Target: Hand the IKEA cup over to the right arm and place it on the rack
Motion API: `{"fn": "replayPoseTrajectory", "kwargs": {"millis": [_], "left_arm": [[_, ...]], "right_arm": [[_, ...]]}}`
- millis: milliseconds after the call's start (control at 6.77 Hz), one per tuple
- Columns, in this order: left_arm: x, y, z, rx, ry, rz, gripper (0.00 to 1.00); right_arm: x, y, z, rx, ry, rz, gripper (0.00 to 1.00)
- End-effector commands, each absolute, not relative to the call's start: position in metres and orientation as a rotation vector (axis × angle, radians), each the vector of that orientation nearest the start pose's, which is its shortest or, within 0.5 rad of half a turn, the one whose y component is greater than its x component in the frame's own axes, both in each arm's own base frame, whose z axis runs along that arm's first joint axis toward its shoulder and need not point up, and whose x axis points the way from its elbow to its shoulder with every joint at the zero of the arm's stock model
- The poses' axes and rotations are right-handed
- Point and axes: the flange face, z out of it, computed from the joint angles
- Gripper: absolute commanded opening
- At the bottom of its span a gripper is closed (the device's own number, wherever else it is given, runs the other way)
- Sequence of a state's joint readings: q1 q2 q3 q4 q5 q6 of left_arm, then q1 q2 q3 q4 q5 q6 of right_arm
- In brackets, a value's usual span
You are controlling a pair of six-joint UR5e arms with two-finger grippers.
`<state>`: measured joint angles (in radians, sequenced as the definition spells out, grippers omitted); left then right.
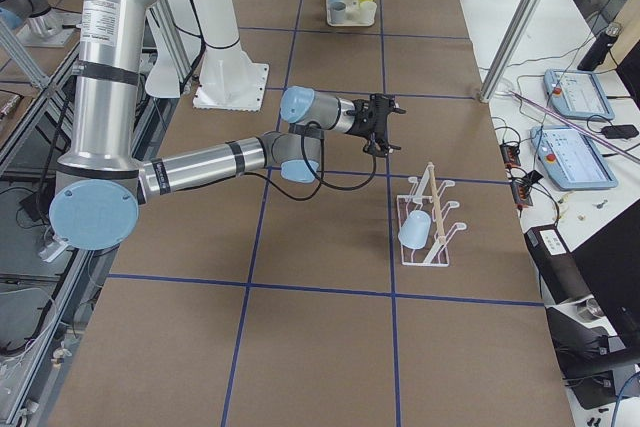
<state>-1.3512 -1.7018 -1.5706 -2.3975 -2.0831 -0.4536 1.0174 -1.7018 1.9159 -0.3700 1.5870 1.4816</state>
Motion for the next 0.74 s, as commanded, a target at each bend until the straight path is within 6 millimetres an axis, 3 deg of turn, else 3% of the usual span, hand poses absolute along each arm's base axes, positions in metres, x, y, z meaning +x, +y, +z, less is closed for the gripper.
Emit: {"fn": "replayPoseTrajectory", "kwargs": {"millis": [0,148,443,591], "left_arm": [[0.083,-0.544,0.557,0.566,0.712,0.160,1.00],[0.122,-0.538,0.565,0.461,0.711,0.207,1.00],[0.152,-0.525,0.568,0.390,0.773,0.258,1.00],[0.158,-0.518,0.580,0.360,0.775,0.268,0.99]], "right_arm": [[-0.126,-0.451,0.402,0.716,-1.319,0.780,1.00],[-0.128,-0.451,0.400,0.714,-1.326,0.781,1.00],[-0.129,-0.452,0.401,0.712,-1.323,0.780,1.00],[-0.129,-0.452,0.402,0.706,-1.325,0.777,1.00]]}}
